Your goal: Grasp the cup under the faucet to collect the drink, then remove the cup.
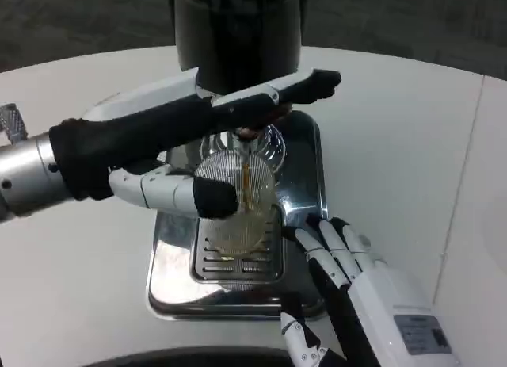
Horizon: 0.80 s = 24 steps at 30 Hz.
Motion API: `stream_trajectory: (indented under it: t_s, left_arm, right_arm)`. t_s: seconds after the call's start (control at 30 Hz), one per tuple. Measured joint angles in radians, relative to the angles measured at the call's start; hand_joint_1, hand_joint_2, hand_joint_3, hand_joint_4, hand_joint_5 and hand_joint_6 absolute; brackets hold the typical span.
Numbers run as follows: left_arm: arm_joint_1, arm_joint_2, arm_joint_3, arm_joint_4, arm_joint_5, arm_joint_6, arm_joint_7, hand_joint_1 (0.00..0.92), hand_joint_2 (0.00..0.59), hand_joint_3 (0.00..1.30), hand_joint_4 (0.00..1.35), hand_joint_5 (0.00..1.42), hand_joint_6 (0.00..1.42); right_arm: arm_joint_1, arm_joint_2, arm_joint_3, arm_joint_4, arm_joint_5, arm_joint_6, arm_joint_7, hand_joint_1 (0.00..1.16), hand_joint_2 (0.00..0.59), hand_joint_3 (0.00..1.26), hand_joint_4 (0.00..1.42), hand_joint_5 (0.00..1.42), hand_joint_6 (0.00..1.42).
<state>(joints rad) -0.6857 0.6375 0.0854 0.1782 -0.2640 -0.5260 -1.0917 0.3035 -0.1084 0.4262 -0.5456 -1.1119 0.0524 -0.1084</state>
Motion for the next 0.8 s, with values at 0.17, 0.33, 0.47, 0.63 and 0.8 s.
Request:
stream_trajectory:
  t_s: [0.17,0.33,0.47,0.63,0.8]
  left_arm:
    - [0.011,0.029,-0.009,0.01,0.037,-0.094,0.03,0.0,0.074,0.0,0.0,0.01,0.0]
    - [0.02,0.049,-0.017,0.013,0.05,-0.141,0.059,0.0,0.074,0.0,0.0,0.01,0.0]
    - [0.024,0.06,-0.024,0.013,0.058,-0.158,0.076,0.0,0.074,0.0,0.0,0.01,0.0]
    - [0.028,0.071,-0.026,0.014,0.065,-0.173,0.093,0.0,0.074,0.0,0.0,0.01,0.0]
    - [0.033,0.075,-0.029,0.011,0.067,-0.177,0.102,0.0,0.075,0.0,0.0,0.01,0.0]
  right_arm:
    - [-0.002,0.017,0.007,0.007,0.007,0.003,0.0,0.28,0.53,0.15,0.04,0.03,0.11]
    - [-0.009,0.052,0.005,0.032,0.049,0.035,0.008,0.32,0.447,0.11,0.03,0.02,0.11]
    - [-0.029,0.067,-0.003,0.042,0.059,0.06,0.01,0.39,0.354,0.06,0.0,0.0,0.08]
    - [-0.099,0.103,-0.019,0.116,0.088,0.109,0.016,0.44,0.31,0.0,0.0,0.0,0.06]
    - [-0.191,0.132,-0.033,0.21,0.128,0.129,0.003,0.52,0.264,0.0,0.0,0.0,0.05]
